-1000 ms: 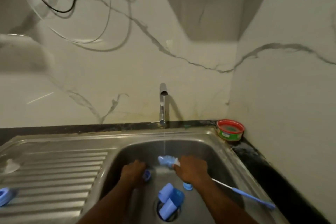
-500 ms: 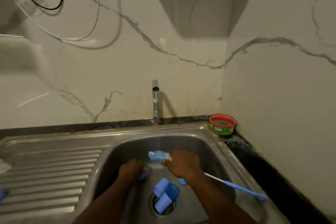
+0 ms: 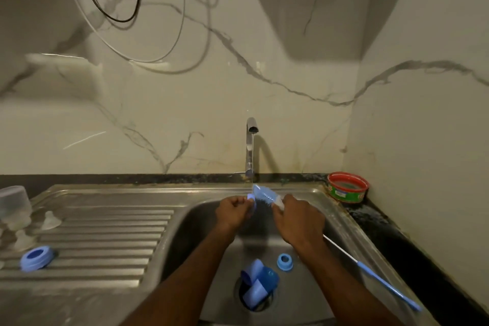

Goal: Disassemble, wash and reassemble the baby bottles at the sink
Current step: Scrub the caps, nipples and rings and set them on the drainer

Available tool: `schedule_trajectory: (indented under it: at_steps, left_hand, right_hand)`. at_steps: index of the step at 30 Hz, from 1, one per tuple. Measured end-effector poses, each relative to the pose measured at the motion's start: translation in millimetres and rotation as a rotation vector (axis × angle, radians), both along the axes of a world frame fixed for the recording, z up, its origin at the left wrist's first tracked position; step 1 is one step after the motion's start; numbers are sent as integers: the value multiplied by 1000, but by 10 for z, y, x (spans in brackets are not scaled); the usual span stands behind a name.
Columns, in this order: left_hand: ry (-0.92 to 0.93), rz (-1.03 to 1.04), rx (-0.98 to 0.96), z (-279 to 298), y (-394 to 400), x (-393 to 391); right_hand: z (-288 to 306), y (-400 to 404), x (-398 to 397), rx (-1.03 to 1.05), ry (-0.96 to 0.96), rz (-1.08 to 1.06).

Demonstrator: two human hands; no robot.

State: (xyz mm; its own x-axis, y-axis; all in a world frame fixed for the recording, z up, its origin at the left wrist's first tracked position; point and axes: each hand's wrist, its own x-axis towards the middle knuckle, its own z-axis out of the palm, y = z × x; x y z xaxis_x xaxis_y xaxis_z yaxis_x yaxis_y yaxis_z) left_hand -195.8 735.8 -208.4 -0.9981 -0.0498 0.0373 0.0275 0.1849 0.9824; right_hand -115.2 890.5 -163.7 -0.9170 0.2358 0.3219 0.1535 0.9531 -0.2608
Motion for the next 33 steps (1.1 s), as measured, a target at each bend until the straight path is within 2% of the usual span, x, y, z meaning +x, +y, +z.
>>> schedule_trajectory:
  at_steps: [3,6,10,16,23,28,33]
  left_hand:
    - [-95,-16,282,49,177,4]
    - [-118,-11,312,52,284,-39]
    - [-15,50,369,56,230,-101]
    - [-41,41,529,86,168,-99]
    - [-18,-168,487,117,224,10]
    - [-7,-5,477,60,157,-88]
    - [-120,-304,431,26,241,-63]
  right_hand:
    - [47,-26,16,-31,72,-22]
    - [94,-15,8,-24,157,-40]
    - [101,48,-13,25,241,-48]
    - [65,-22,-49,39,207,-16]
    - [91,-127,-184,-69,155,57]
    - [18,-71,-100,-57,129,136]
    - [90,-112,-186,-140,155,67]
